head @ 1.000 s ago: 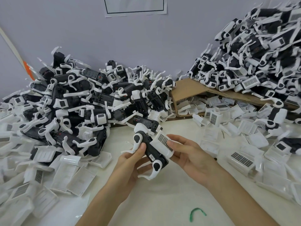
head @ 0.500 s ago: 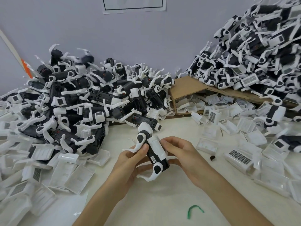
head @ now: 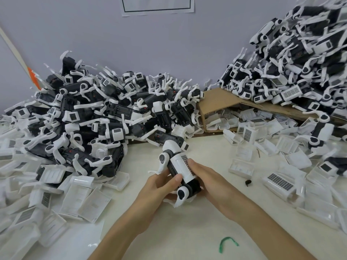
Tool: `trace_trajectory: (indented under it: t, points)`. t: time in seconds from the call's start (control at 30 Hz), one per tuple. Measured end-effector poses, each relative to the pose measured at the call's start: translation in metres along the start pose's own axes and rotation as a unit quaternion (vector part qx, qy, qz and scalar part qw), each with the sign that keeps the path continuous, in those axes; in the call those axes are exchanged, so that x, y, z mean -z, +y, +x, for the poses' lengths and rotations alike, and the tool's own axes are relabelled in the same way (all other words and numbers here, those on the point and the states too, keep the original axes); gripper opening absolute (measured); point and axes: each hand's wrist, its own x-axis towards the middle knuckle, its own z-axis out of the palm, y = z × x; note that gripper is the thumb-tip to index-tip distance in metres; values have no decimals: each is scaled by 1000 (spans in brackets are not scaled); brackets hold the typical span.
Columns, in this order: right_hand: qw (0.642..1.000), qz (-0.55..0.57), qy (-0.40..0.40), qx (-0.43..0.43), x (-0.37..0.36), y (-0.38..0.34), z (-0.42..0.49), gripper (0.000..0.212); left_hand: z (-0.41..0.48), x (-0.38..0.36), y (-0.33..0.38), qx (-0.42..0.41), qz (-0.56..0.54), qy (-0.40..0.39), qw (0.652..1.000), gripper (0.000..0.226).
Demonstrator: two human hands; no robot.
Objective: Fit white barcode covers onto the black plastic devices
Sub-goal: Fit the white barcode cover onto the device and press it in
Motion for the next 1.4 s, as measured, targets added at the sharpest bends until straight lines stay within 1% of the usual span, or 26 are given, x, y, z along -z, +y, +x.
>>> trace_trajectory:
  t: [0.07, 0.13, 0.23, 0.27, 0.4, 0.57, 0.63, 0.7, 0.73, 0.83, 0.93, 0.97, 1.0, 1.07, 1.17, 1.23, 1.33, 1.4]
  points:
    - [999, 13, -34, -6, 0, -1, -2, 57, -1, 0, -2, 2, 4, -16, 1000, 43]
    - [998, -3, -55, 3, 2, -2, -3, 64, -2, -1, -2, -8, 12, -27, 1000, 47]
    - [997, -23, -61, 30, 4, -3, -4, 65, -2, -2, -1, -23, 15, -25, 999, 65]
    - [997, -21, -60, 40, 4, -4, -5, 64, -1, -2, -1, -26, 15, -25, 999, 66]
    - [996, -18, -64, 64, 4, -4, -6, 62, -1, -2, 0, -44, 22, -30, 998, 39]
    - [995, -15, -55, 86, 1, -5, -7, 62, -2, -3, 0, -66, 18, -14, 998, 43]
    - [993, -11, -48, 107, 0, -6, -7, 53, -3, -5, 1, -85, 23, -15, 996, 38]
    - [992, -10, -39, 123, -2, -7, -9, 37, -3, -5, 2, -95, 27, -20, 995, 37]
    - [991, -8, -36, 128, -2, -8, -9, 32, -3, -5, 2, -98, 28, -22, 995, 38]
    - [989, -15, -18, 143, -5, -5, -7, 37, -3, -3, 2, -105, 37, -25, 993, 36]
    - [986, -31, 5, 165, -8, -3, -7, 26, -4, -6, 2, -117, 66, -14, 991, 32]
    - [984, -37, 22, 173, -8, -2, -7, 19, -4, -7, 1, -120, 82, -5, 989, 32]
    - [982, -36, 39, 180, -8, -1, -7, 18, -3, -8, 1, -124, 101, 8, 987, 34]
    - [978, -33, 60, 197, -6, 0, -6, 26, -1, -8, 1, -139, 139, 43, 979, 40]
    - [972, -35, 72, 221, -4, -1, -7, 28, -1, -8, 4, -184, 174, 71, 965, 33]
    - [971, -41, 69, 226, -5, -1, -8, 33, -2, -9, 3, -202, 203, 80, 955, 32]
    - [969, -71, 70, 228, -8, -1, -6, 29, -4, -12, -1, -211, 252, 80, 941, 30]
    - [967, -78, 73, 232, -9, -1, -5, 26, -4, -13, -3, -219, 255, 88, 938, 29]
